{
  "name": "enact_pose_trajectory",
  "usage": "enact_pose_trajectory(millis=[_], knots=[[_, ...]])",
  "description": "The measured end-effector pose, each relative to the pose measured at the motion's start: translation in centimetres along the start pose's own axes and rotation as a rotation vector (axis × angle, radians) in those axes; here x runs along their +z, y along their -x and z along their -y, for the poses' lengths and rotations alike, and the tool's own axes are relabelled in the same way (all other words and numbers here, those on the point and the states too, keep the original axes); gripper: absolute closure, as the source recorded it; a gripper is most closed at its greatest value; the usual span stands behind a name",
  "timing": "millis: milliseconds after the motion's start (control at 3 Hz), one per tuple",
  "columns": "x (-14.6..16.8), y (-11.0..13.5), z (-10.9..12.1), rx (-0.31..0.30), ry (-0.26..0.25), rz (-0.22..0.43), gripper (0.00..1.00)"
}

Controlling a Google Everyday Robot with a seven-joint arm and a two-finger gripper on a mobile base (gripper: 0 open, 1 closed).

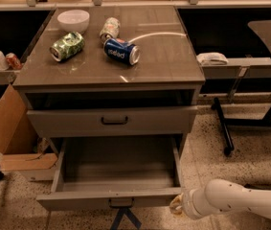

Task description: Close middle drawer

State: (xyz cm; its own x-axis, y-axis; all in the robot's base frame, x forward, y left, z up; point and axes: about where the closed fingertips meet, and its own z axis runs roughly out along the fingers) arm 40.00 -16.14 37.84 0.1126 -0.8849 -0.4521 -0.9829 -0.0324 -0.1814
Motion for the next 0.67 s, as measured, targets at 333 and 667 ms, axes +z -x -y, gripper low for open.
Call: enact_pose_trajectory(millis=[333, 667], knots=[[0.1, -0.4, 0.5, 0.007, -0.018, -0.005, 1.0], [0.0, -0.9, 2.5, -0.014, -0.055, -0.03, 1.0]])
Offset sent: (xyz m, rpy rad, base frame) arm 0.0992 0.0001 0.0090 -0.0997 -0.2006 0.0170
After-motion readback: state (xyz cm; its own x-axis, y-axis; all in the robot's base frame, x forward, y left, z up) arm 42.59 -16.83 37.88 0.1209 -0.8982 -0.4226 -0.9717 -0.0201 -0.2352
